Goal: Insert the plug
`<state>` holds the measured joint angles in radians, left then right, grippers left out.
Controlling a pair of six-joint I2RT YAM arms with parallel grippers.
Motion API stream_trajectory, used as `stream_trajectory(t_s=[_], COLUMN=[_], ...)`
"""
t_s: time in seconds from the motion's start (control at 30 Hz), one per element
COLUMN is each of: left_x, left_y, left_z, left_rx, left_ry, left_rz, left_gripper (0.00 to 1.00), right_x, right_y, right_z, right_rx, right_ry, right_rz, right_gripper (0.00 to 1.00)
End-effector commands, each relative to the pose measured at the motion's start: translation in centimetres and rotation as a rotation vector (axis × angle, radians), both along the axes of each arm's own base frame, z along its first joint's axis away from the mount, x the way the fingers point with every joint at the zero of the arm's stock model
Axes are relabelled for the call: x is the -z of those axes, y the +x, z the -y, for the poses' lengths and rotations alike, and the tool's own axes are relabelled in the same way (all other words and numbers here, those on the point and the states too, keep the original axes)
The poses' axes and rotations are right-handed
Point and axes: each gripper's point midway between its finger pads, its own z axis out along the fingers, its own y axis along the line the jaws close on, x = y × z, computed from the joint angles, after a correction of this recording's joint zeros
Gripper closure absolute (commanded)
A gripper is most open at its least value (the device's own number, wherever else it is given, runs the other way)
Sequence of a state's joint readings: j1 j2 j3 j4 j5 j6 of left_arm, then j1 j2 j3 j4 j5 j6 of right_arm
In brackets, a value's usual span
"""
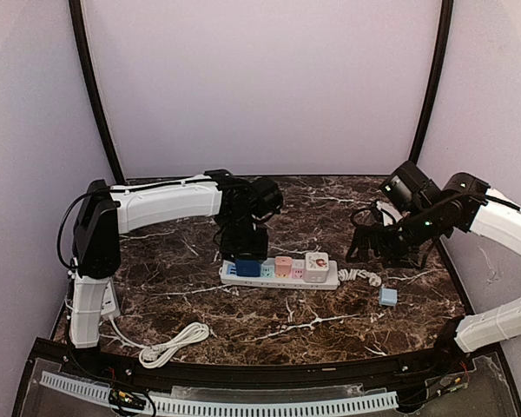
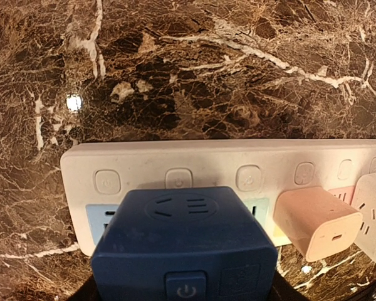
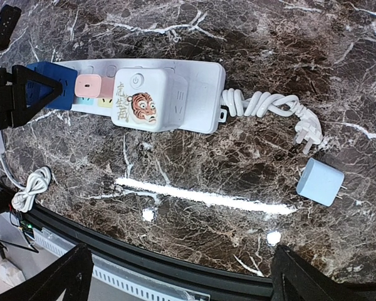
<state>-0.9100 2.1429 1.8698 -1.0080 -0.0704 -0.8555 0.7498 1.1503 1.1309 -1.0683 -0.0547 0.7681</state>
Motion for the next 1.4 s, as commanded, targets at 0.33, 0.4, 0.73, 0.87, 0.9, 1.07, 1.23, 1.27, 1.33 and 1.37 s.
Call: stream_trajectory(t_s=[0.33, 0.4, 0.73, 0.87, 0.9, 1.07, 1.23, 1.27, 1.33, 1.37], left_x=[5.8, 6.1, 6.8, 7.8, 7.7, 9.2, 11.0, 11.3, 11.0, 10.9], left_y=[-2.2, -2.2, -2.2, -2.2, -2.0, -2.2, -3.4, -3.6, -3.3, -3.1], left_z=[-0.6, -0.6, -1.1, -1.3, -1.1, -1.5, -2.7, -2.7, -2.7, -2.8], left_rx=[0.019, 0.011, 0.017, -0.008, -0.001, 0.066, -0.009, -0.036, -0.042, -0.034], left_ry=[0.079, 0.065, 0.077, 0.076, 0.074, 0.136, 0.083, 0.051, 0.034, 0.043], left_rz=[-0.091, -0.093, -0.098, -0.11, -0.107, -0.132, -0.218, -0.216, -0.207, -0.196], left_gripper=[0.99, 0.99, 0.99, 0.99, 0.99, 0.99, 0.99, 0.99, 0.99, 0.99], right_x=[-0.5, -0.6, -0.5, -0.2, -0.1, 0.3, 0.3, 0.2, 0.2, 0.2], right_y=[0.3, 0.3, 0.0, -0.1, -0.1, -0.2, -0.1, -0.1, -0.2, -0.2], right_z=[0.3, 0.4, 0.8, 0.9, 0.9, 0.8, 0.8, 0.8, 0.9, 0.9], right_rx=[0.026, 0.032, 0.044, 0.046, 0.046, 0.042, 0.044, 0.044, 0.043, 0.045], right_ry=[0.014, 0.014, 0.014, 0.009, 0.009, 0.008, 0.008, 0.009, 0.008, 0.006], right_rz=[0.026, 0.028, 0.024, 0.02, 0.018, 0.009, 0.013, 0.014, 0.015, 0.015], right_gripper=[0.01, 0.01, 0.01, 0.01, 0.02, 0.01, 0.01, 0.01, 0.01, 0.02])
